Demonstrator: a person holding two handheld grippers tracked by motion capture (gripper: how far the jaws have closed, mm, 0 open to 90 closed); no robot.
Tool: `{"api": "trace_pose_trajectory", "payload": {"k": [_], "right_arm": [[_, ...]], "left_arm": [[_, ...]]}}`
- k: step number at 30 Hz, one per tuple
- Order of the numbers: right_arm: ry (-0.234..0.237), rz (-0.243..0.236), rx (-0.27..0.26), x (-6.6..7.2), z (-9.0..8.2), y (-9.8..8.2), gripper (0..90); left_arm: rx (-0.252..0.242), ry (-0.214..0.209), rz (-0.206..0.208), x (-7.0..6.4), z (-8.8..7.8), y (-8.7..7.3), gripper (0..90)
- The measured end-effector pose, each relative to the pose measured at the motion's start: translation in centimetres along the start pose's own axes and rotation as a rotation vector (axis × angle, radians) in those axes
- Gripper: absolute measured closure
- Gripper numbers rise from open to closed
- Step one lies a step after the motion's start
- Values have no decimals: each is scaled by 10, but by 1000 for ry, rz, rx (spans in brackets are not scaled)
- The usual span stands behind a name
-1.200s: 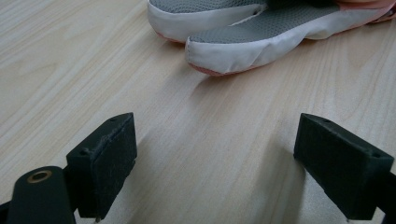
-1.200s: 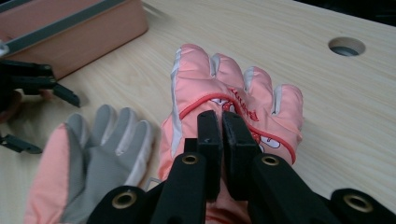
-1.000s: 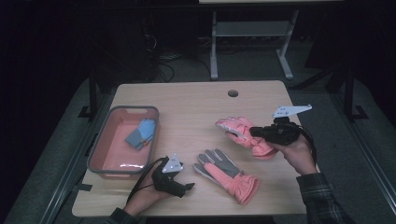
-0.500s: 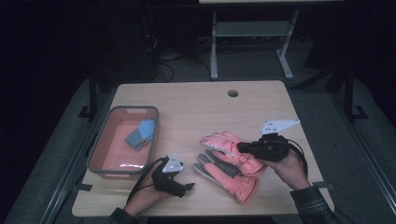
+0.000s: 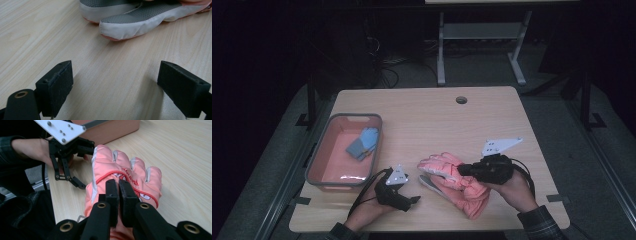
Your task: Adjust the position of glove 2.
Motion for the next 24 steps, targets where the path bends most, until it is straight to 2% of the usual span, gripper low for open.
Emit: {"api": "trace_pose_trajectory", "payload": {"k": [10,11,17,18,21,22,24], "right_arm": [[-10,-18,79,4,17,-8,865],[-15,-24,106,6,21,-9,864],[-22,-35,169,7,31,-18,858],[-25,-47,177,7,33,-19,854],[-19,-41,182,8,34,-19,842],[-13,-32,174,7,33,-19,794],[-9,-49,142,6,28,-17,701]], "left_arm": [[1,-1,-1,0,0,0,123],[1,-1,0,0,0,0,123],[-1,0,0,0,0,0,123],[-2,-1,0,0,0,0,123],[-5,1,-2,-1,2,1,122],[-1,4,-5,-2,3,3,122],[12,4,-4,-5,4,6,122]]}}
Point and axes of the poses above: each handheld gripper's, and its own axes: z roughly forward along the jaws, y roughly out of its top, x roughly to its left, the point moved 1 cm from there along z, roughly forward along the jaws, and after that the axes turned 1 degree about x, right-handed, at the moved point
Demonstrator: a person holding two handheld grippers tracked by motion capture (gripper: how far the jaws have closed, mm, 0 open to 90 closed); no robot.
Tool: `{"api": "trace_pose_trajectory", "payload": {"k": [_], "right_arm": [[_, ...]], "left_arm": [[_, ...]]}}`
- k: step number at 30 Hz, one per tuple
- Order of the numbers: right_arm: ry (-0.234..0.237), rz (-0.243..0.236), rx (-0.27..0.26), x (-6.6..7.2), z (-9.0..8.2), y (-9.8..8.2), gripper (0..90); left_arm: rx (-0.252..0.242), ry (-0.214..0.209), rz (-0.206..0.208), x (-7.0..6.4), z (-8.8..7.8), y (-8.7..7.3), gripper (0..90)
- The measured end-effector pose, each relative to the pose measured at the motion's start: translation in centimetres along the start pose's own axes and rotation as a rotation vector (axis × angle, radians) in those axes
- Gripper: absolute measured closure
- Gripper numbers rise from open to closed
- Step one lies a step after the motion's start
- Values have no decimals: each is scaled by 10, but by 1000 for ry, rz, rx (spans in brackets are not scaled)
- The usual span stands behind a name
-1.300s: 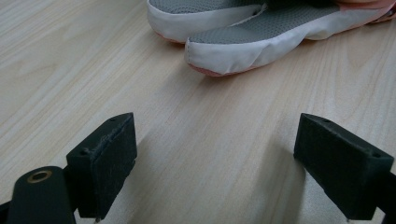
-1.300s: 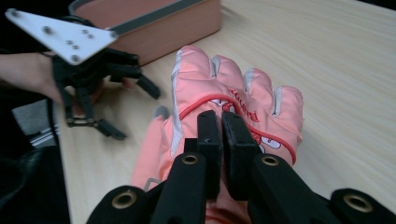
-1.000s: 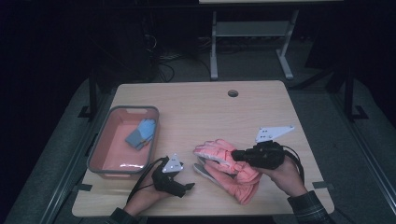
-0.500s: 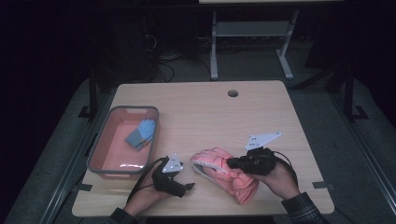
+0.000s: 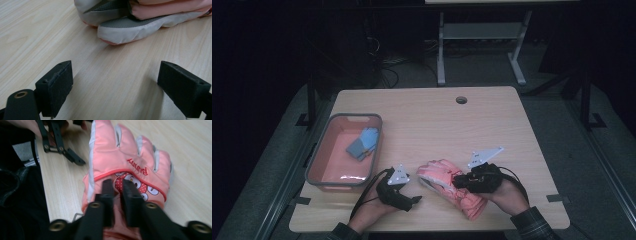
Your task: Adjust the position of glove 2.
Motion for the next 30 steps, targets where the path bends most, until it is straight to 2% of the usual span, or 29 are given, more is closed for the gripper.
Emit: {"api": "trace_pose_trajectory", "payload": {"k": [2,3,4,7,9,11,12,14,15,17,19,20,22,25,26,29,30], "right_arm": [[-2,17,-30,-1,-7,3,592],[-2,17,-30,-1,-7,3,592],[-8,25,-65,-3,-15,5,538],[-24,37,-114,-8,-25,5,509],[-46,56,-143,-13,-35,2,559],[-73,66,-161,-19,-43,-2,676],[-95,72,-166,-23,-47,-5,722],[-114,96,-151,-32,-54,-12,834],[-128,99,-141,-35,-55,-15,867],[-132,113,-121,-42,-57,-24,899],[-135,119,-106,-44,-56,-29,900],[-137,129,-72,-49,-54,-40,900],[-144,127,-45,-51,-49,-48,900],[-136,118,10,-51,-39,-60,900],[-128,110,33,-50,-35,-64,900],[-109,92,72,-48,-26,-70,899],[-101,95,80,-46,-24,-71,899]], "left_arm": [[12,-4,-1,-2,1,2,124],[12,-4,-1,-2,1,2,133],[30,-16,-12,-2,-1,5,141],[31,-20,-33,-1,-5,6,208],[14,-37,-45,-2,-11,7,317],[12,-55,-59,-4,-15,9,464],[16,-61,-49,-5,-17,10,531],[16,-90,-48,-9,-18,13,695],[16,-90,-48,-9,-18,13,758],[25,-130,-42,-16,-16,17,879],[21,-142,-43,-20,-14,20,893],[35,-155,-23,-24,-11,24,894],[45,-165,1,-30,-6,29,894],[42,-171,4,-37,2,37,894],[45,-171,17,-38,5,39,894],[57,-173,7,-39,15,43,893],[68,-172,15,-37,16,44,893]]}}
Point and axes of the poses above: each handheld gripper's, and its own axes: z roughly forward along the jaws, y roughly out of its top, x roughly to its left, the point moved 1 cm from there along z, roughly forward along the jaws, and after that the axes turned 1 degree about x, right-handed, at the moved point
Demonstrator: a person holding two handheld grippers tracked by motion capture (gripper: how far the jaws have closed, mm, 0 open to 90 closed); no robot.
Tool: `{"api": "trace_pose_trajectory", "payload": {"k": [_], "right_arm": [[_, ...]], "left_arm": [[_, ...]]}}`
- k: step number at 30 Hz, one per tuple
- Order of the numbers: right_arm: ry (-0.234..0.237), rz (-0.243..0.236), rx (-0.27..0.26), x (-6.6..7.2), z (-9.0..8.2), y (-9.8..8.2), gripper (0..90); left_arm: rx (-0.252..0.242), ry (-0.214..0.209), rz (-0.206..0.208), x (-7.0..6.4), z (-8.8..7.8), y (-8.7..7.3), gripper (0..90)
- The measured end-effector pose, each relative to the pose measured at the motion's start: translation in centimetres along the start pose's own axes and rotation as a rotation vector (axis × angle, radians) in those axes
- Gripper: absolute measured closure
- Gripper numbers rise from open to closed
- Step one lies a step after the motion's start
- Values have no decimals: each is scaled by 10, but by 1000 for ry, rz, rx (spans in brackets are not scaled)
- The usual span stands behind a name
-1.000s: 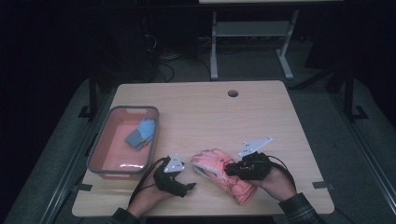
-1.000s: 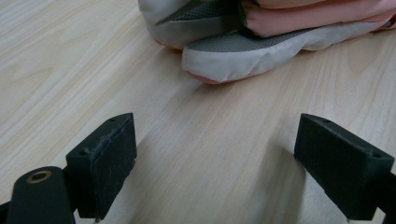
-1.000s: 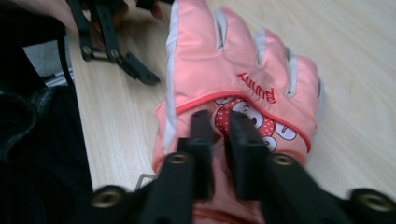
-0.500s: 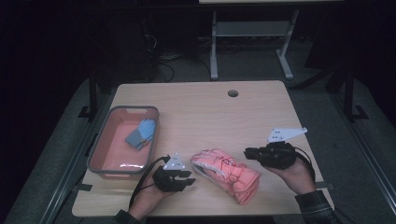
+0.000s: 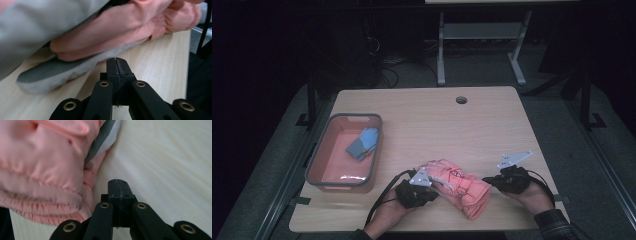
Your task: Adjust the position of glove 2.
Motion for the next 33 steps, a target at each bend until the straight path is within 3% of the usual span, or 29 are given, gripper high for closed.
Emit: {"api": "trace_pose_trajectory", "payload": {"k": [3,9,14,18,19,22,33], "right_arm": [[22,-6,13,3,4,-1,899],[70,-28,19,10,11,0,899],[93,-53,19,17,16,3,899],[117,-70,13,21,19,6,900],[120,-73,16,22,20,6,899],[143,-76,12,26,23,8,900],[186,-112,22,42,35,18,900]], "left_arm": [[-14,2,-27,4,4,4,894],[-19,39,-25,15,5,10,894],[-18,76,-34,32,5,16,893],[-20,82,-45,42,5,18,894],[-30,81,-64,44,6,19,894],[-19,82,-50,50,5,21,894],[-46,86,-72,66,10,30,894]]}}
Point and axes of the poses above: each handheld gripper's, and its own axes: z roughly forward along the jaws, y roughly out of its top, x roughly to its left, the point moved 1 cm from there along z, roughly forward along the jaws, and after that the axes turned 1 degree about x, right-handed, at the moved point
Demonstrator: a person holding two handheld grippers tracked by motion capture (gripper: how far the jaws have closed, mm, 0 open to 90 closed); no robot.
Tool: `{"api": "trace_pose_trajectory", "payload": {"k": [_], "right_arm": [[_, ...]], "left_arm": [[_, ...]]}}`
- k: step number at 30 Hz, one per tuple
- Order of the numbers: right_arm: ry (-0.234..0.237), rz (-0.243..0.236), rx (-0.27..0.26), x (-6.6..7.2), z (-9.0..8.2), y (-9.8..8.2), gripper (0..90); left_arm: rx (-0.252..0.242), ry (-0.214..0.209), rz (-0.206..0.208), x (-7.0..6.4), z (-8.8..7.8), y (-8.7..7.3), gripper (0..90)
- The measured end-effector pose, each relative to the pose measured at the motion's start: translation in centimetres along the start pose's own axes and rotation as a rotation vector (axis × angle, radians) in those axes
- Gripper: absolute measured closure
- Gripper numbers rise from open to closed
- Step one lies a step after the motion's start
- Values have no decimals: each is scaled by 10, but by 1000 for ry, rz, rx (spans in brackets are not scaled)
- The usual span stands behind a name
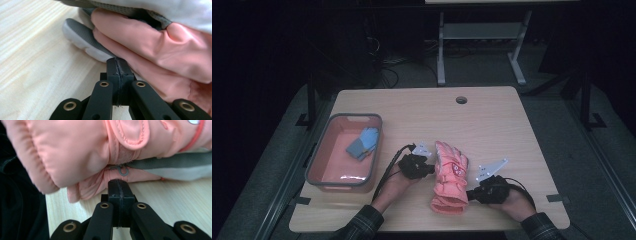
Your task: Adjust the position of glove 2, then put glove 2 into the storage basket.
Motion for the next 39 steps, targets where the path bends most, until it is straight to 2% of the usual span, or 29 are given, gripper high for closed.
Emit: {"api": "trace_pose_trajectory", "payload": {"k": [6,8,10,13,15,19,20,24,26,31,35,39], "right_arm": [[18,-21,-2,6,10,9,900],[24,-29,-1,8,14,13,900],[33,-29,-2,10,18,16,900],[40,-52,0,12,24,22,900],[48,-48,0,16,28,25,900],[36,-42,0,16,23,24,900],[25,-28,-8,15,18,22,900],[-6,8,-49,12,-1,17,900],[-25,20,-71,9,-10,15,900],[-85,52,-117,4,-28,19,900],[-117,55,-158,1,-36,26,900],[-149,59,-175,-3,-37,36,900]], "left_arm": [[-27,-13,-22,7,0,6,894],[-21,-18,-12,9,0,7,894],[-30,-25,-28,9,1,7,894],[-25,-30,-28,9,1,7,894],[-20,-30,-17,10,0,8,894],[-29,-25,-27,13,-7,8,893],[-37,-27,-42,13,-9,8,892],[-31,-15,-53,16,-18,8,808],[-28,0,-63,19,-30,8,747],[-27,40,-80,20,-45,10,541],[-59,30,-109,19,-54,14,435],[-57,18,-97,16,-60,17,351]]}}
Point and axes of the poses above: each handheld gripper's, and its own axes: z roughly forward along the jaws, y roughly out of its top, x roughly to its left, the point moved 1 cm from there along z, roughly forward along the jaws, and after that the axes turned 1 degree about x, right-handed, at the moved point
